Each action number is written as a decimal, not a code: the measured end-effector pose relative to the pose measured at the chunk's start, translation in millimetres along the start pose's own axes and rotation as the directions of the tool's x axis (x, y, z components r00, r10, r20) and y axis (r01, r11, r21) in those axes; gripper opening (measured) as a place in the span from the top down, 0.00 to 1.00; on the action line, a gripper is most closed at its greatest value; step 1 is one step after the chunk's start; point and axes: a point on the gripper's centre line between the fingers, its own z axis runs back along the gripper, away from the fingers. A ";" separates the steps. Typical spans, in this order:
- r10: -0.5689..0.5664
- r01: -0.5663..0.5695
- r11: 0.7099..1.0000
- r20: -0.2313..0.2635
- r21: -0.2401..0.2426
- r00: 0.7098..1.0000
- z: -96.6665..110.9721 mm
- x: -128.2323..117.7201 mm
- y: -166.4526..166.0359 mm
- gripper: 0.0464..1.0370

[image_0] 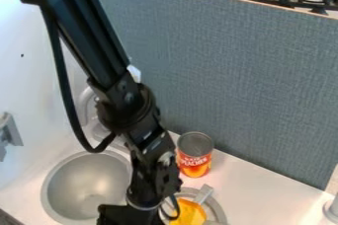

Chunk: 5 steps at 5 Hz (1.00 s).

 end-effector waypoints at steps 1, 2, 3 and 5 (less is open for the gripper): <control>0.007 -0.008 1.000 0.028 0.025 1.000 -10.5 4.7 2.8 0.04; 0.016 -0.018 0.999 0.047 0.047 0.999 -10.4 7.7 5.8 0.04; -0.001 -0.001 1.000 0.050 0.031 0.999 -16.1 11.5 2.1 0.04; 0.023 -0.023 1.000 0.015 -0.015 1.000 -36.0 17.8 3.1 0.36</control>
